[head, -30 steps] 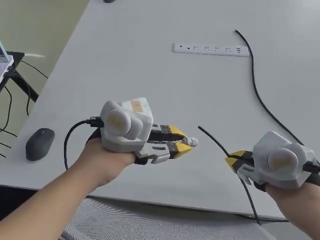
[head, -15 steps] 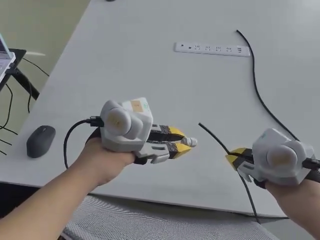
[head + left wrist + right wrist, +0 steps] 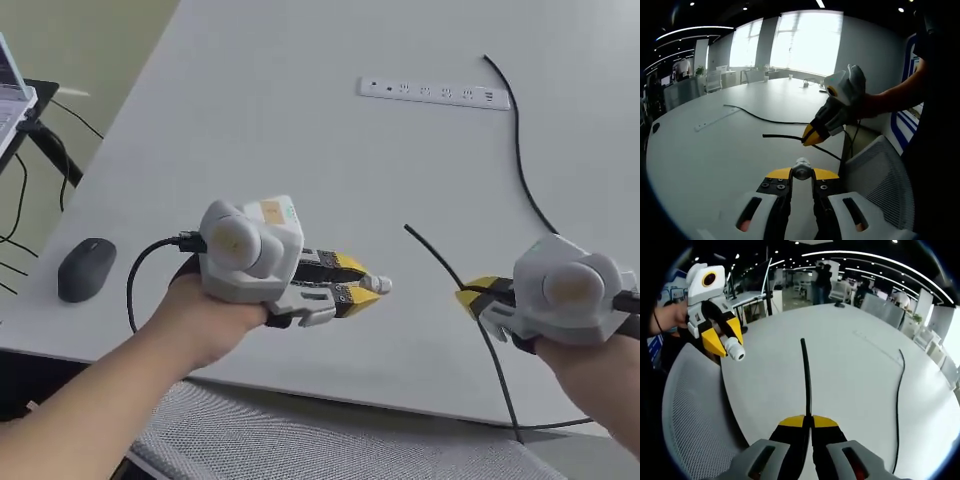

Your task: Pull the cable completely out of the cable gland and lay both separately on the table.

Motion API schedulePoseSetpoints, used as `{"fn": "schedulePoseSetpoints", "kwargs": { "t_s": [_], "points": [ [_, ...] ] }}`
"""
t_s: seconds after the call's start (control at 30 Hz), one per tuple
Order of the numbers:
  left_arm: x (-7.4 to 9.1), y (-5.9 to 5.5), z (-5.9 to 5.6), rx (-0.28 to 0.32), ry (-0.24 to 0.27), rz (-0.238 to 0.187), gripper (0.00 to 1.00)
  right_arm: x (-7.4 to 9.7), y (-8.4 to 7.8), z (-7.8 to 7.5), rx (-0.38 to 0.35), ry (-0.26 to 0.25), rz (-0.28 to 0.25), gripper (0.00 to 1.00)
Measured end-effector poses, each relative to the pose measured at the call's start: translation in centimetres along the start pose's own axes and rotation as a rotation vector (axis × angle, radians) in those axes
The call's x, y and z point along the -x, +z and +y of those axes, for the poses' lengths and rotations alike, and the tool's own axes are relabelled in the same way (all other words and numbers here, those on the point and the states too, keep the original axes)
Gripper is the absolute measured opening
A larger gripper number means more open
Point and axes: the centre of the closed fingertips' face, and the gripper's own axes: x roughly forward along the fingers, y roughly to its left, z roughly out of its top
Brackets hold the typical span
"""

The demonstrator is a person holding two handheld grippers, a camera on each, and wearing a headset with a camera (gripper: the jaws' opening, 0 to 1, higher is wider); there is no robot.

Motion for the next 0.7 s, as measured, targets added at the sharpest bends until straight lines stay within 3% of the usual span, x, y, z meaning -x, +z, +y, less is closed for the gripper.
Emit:
{"fn": "schedulePoseSetpoints", "kwargs": {
  "t_s": [0.7],
  "points": [
    [2.4,-3.2,2.8,0.043,0.007,0.012,0.15,-4.1,5.0,-0.3,0.060,0.015,0.024,0.00]
  ]
}}
